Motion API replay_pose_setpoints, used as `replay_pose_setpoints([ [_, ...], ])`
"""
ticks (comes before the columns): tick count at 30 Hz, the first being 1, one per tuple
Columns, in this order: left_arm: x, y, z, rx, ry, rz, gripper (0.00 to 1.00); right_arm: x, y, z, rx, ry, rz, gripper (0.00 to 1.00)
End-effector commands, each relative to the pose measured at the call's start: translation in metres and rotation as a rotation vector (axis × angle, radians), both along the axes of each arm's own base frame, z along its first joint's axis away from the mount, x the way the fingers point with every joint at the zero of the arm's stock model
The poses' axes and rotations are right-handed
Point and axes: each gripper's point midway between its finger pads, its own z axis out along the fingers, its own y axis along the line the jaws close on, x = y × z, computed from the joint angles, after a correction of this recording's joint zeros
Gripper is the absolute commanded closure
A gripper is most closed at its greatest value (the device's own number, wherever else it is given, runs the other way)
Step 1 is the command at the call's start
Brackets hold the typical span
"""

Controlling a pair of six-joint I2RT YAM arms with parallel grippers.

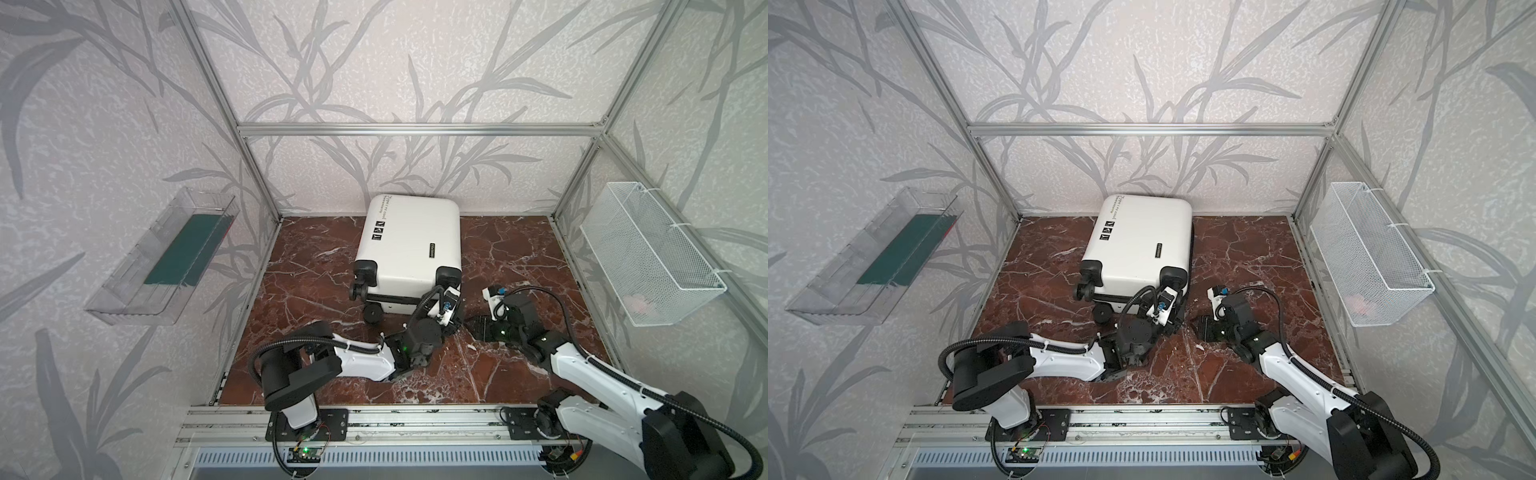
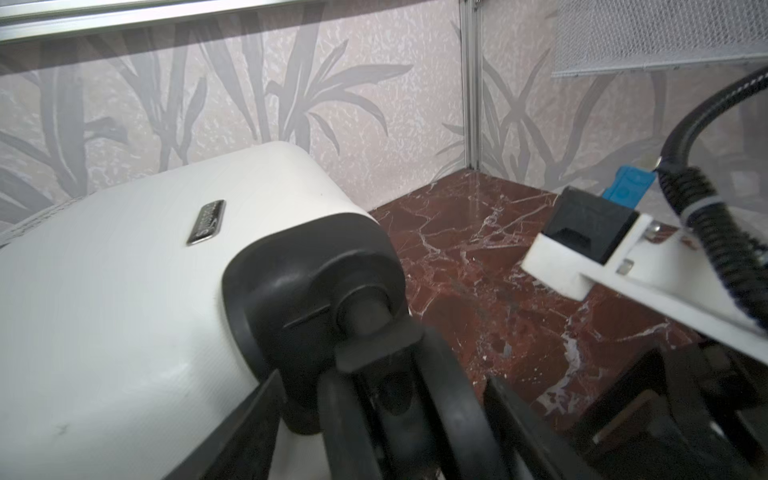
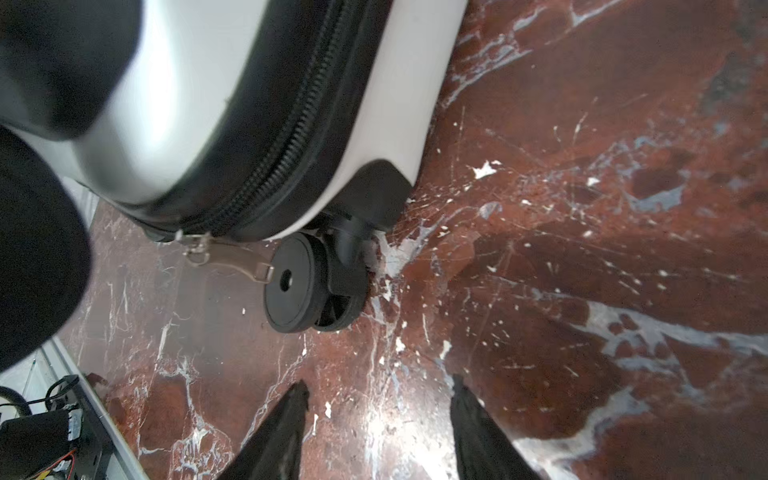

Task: Pack the luggage

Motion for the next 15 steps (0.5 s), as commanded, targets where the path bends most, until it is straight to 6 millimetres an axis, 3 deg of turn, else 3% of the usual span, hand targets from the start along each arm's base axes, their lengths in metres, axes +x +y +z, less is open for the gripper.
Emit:
replay_pose_setpoints([
  [1,-0.001,0.004,0.005,0.09,-0.025,0.0,0.3,0.003,0.009,0.009,0.013,-0.071,0.034,0.43],
  [8,0.002,0.017,-0.007,0.202,0.005,-0.006,0.23,0.005,0.019,0.011,0.009,-0.112,0.047,0.43],
  [15,0.003,0.013,0.012,0.235,-0.011,-0.065,0.39,0.004,0.033,0.014,0.001,-0.177,0.082,0.42],
])
